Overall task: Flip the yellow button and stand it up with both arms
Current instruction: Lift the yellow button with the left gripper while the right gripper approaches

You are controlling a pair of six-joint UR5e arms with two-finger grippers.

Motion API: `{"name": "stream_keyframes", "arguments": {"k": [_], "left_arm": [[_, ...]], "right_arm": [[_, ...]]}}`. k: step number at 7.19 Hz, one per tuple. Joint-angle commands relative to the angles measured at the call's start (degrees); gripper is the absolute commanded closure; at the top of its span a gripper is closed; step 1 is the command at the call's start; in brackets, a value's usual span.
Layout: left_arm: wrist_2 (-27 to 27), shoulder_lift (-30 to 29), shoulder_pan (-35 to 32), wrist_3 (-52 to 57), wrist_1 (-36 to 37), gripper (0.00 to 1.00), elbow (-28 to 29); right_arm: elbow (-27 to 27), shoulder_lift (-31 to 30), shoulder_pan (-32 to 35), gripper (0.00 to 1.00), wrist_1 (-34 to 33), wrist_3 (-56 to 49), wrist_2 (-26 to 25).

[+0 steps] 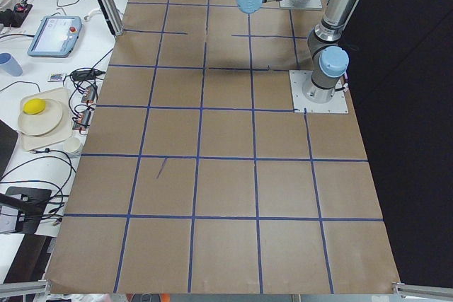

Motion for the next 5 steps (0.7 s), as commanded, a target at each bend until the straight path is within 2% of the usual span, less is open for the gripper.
{"name": "stream_keyframes", "arguments": {"k": [1, 2, 5], "left_arm": [[-9.3, 0.0, -3.1, -5.4, 0.5, 0.87, -0.2], [-12.7, -0.5, -3.1, -6.9, 1.1, 0.87, -0.1], [-12.9, -1.1, -3.0, -6.9, 2.5, 0.87, 0.0]], "right_arm": [[0.2, -1.0, 2.2, 0.0, -0.4, 6.1, 1.8], [0.2, -0.9, 4.0, 0.0, -0.4, 8.8, 1.8], [-0.4, -2.8, 4.6, 0.0, 0.5, 12.1, 2.9]]}}
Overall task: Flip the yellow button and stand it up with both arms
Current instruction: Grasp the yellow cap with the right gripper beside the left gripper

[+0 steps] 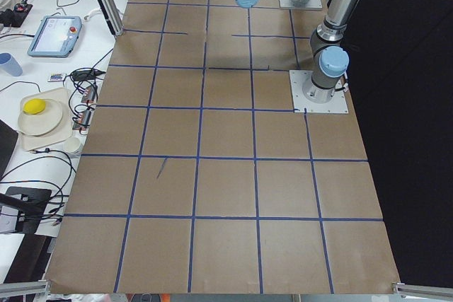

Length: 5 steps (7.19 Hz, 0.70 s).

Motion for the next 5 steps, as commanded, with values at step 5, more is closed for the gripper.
{"name": "stream_keyframes", "arguments": {"k": [5], "left_arm": [[-1.7, -0.7, 0.1, -0.3, 1.0, 0.87, -0.3]], "right_arm": [[0.1, -5.7, -0.3, 0.01, 5.0, 2.9, 1.5]]}}
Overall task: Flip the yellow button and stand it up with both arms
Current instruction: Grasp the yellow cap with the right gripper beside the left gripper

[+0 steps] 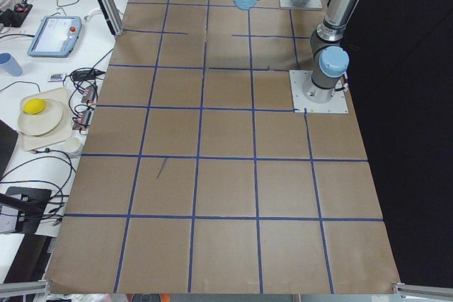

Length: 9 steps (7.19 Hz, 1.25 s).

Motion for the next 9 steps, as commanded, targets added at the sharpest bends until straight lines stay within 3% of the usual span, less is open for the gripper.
{"name": "stream_keyframes", "arguments": {"k": [1, 5, 6, 8, 9], "left_arm": [[-0.3, 0.0, 0.0, 0.0, 0.0, 0.87, 0.0], [-0.3, 0.0, 0.0, 0.0, 0.0, 0.87, 0.0], [-0.3, 0.0, 0.0, 0.1, 0.1, 0.87, 0.0], [-0.3, 0.1, 0.0, 0.0, 0.1, 0.87, 0.0], [-0.3, 0.0, 0.0, 0.0, 0.0, 0.87, 0.0]], "right_arm": [[0.2, -1.3, -0.1, 0.01, 2.4, 0.1, -0.5], [0.2, -1.4, 0.3, 0.05, 4.1, 0.2, 0.2], [0.2, -1.5, 0.1, 0.2, 4.2, 0.1, 0.3], [0.2, -1.5, -0.1, 0.7, 4.2, 0.4, 0.3], [0.2, -1.5, -0.1, 0.76, 4.2, 0.4, 0.3]]}}
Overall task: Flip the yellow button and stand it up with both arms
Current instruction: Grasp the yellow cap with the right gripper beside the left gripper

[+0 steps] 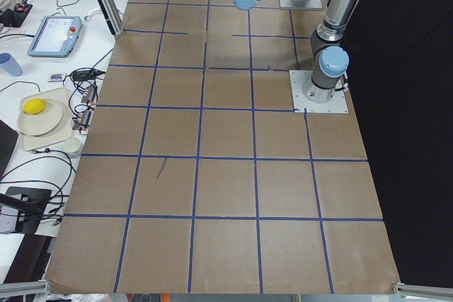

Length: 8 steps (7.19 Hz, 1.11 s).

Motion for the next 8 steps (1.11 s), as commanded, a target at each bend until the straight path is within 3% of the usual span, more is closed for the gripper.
{"name": "stream_keyframes", "arguments": {"k": [1, 2, 3, 4, 6, 7, 8], "left_arm": [[0.1, 0.0, 0.0, 0.3, 0.2, 0.87, 0.0], [0.5, 0.0, 0.0, -0.2, 0.3, 0.86, 0.1], [0.7, 0.0, 0.0, -3.9, 0.5, 0.33, 0.4], [1.0, 0.0, 0.0, -4.7, 2.6, 0.0, 0.2], [1.1, -0.1, 0.0, -7.9, 3.0, 0.0, 0.3], [5.2, -0.1, 0.1, -9.4, 4.3, 0.0, 1.0], [16.6, -0.1, 0.6, -10.4, 9.6, 0.0, 1.0]], "right_arm": [[-0.1, 0.0, -0.1, 0.77, 0.0, 0.0, 0.1], [-0.3, 0.0, -0.2, 0.8, 0.0, 0.0, 0.0], [-0.3, 0.1, -0.2, 0.82, 0.0, 0.0, 0.0], [-0.4, 0.3, -0.5, 0.84, -0.2, -1.1, -0.2], [0.0, 0.3, -4.5, 0.87, 0.6, -12.1, -3.0], [0.0, 0.3, -6.5, 0.87, 2.9, -19.4, -4.9], [0.1, 0.5, -7.1, 0.87, 5.4, -29.6, -12.9]]}}
